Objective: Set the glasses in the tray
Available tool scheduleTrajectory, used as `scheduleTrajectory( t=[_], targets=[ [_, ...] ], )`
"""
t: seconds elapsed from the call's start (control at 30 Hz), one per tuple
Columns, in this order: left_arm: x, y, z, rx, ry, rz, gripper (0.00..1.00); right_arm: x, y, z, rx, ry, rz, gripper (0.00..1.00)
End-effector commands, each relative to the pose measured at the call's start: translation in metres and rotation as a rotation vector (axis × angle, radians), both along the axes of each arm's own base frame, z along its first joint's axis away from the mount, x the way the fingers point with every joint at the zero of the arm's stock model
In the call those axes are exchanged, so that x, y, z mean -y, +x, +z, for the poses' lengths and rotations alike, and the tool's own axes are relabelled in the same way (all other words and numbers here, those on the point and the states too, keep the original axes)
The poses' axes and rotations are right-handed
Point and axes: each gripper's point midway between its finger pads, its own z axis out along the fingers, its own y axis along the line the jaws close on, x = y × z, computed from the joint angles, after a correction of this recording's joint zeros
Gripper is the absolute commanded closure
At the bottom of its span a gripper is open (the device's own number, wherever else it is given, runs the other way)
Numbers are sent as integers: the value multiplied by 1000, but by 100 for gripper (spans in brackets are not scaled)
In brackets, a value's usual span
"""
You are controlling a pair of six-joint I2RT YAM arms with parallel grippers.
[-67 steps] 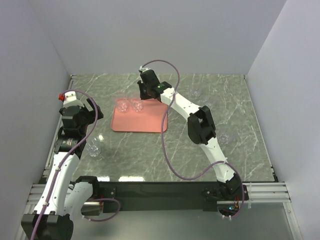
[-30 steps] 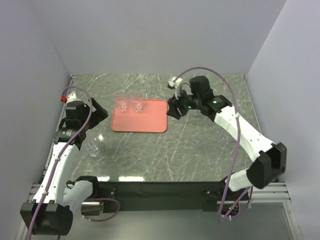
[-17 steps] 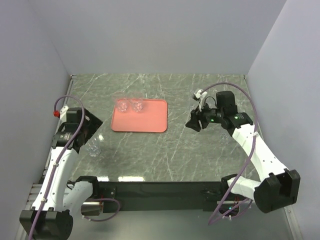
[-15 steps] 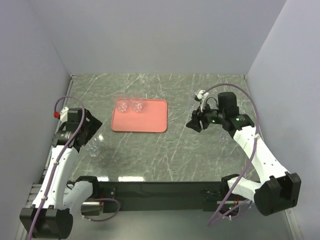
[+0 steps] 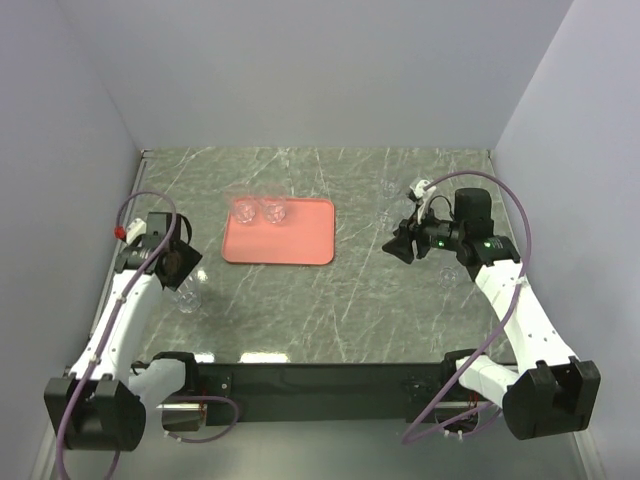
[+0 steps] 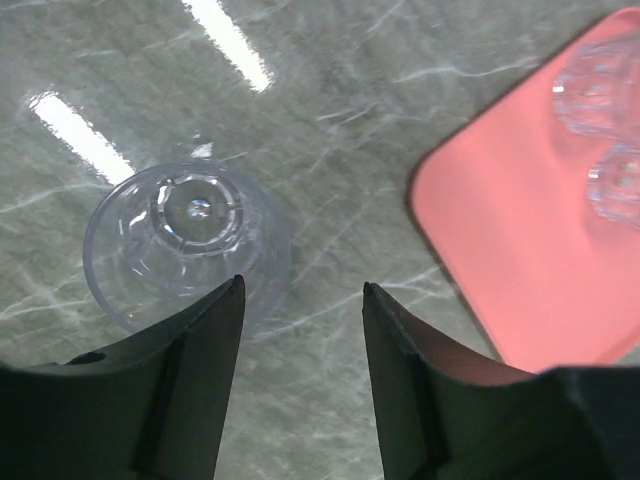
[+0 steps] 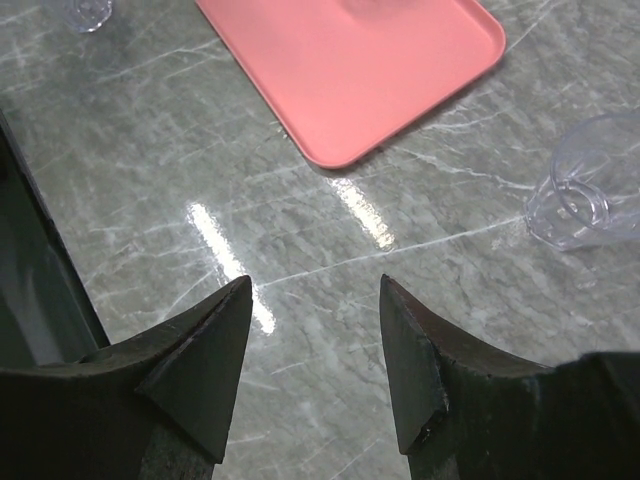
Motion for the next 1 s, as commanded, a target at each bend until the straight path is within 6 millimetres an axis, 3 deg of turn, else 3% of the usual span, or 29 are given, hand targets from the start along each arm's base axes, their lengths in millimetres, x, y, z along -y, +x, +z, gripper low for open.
scheduleTrajectory(
  t=[0.0, 0.27, 0.67, 0.83, 0.97],
  targets=[
    [-7, 1, -3, -51, 32, 36, 44, 2, 0, 10, 46, 31, 3, 39],
    [-10, -5, -35, -185, 50, 43, 48, 6, 2, 10, 45, 37, -9, 39],
    [-10, 5, -58, -269, 62, 26, 92, 11, 3, 10, 44, 39, -25, 39],
    [-16, 12, -42, -234, 107, 6, 100, 12, 4, 11, 50, 40, -28, 39],
    [-13, 27, -18, -141, 133, -92, 100, 15, 4, 10, 48, 35, -37, 39]
  ],
)
